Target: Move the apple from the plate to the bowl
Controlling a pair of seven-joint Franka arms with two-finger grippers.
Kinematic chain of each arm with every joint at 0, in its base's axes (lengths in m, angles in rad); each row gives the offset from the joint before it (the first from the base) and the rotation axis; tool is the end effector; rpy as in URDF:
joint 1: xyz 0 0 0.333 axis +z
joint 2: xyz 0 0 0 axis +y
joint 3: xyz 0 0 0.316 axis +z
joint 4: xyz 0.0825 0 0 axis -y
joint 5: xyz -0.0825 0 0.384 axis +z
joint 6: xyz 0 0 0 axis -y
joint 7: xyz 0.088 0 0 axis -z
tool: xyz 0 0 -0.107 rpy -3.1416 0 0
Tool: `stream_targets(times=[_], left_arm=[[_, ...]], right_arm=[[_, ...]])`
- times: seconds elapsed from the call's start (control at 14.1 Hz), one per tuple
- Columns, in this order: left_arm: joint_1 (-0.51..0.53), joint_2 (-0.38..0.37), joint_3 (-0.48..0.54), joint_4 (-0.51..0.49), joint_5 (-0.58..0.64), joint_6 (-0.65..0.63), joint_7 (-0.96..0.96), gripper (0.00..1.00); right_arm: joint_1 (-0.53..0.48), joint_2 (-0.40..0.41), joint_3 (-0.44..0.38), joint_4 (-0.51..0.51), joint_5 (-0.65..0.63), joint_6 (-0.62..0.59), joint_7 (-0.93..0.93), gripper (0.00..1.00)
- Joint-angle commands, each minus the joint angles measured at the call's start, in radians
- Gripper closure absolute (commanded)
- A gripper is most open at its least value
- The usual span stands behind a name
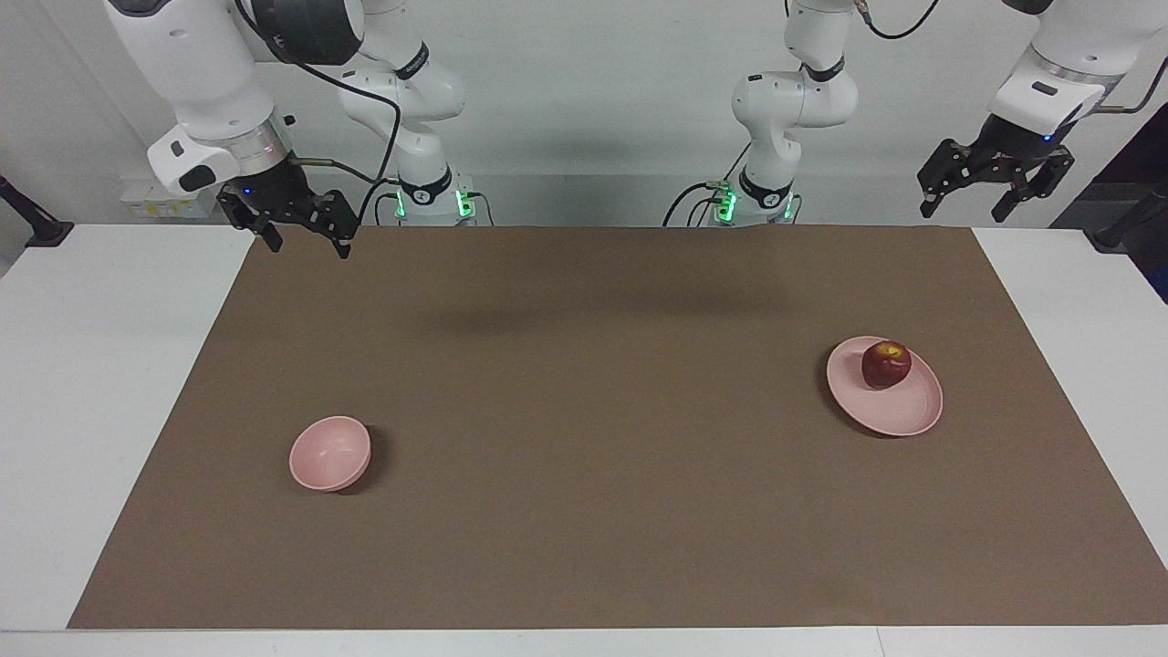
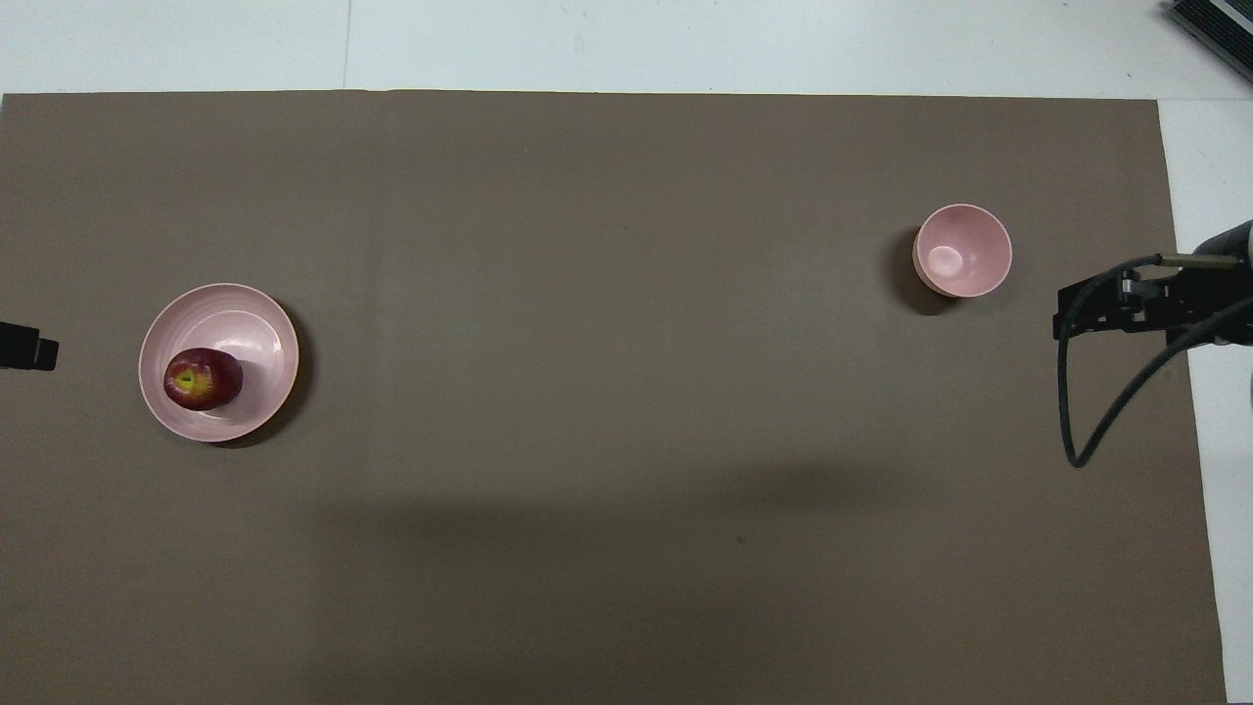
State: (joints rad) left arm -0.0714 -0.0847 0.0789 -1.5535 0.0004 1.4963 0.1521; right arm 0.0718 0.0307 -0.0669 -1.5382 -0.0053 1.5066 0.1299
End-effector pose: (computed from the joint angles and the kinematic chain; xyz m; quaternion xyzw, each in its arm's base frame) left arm 0.5200 0.0061 0.6713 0.9973 -0.0723 0.0138 0.0020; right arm 0.5571 0.0027 0.6173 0.9976 -0.0625 -0.0308 0.0058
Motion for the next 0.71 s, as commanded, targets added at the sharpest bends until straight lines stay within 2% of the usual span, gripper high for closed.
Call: stream_targets(times=[0.0,0.64], left_arm=[[0.001,-0.021,-0.004,-0.026,0.017,0.021,-0.014,0.0],[-0.008,-0.027,-0.004,-0.031,0.013,0.007,-0.019,0.0]], right_arm=[[-0.009,-0.002,-0.001,0.0,0.028,0.001,-0.021,0.0],[-0.009,-0.002,-0.001,0.0,0.027,0.001,-0.021,0.0]])
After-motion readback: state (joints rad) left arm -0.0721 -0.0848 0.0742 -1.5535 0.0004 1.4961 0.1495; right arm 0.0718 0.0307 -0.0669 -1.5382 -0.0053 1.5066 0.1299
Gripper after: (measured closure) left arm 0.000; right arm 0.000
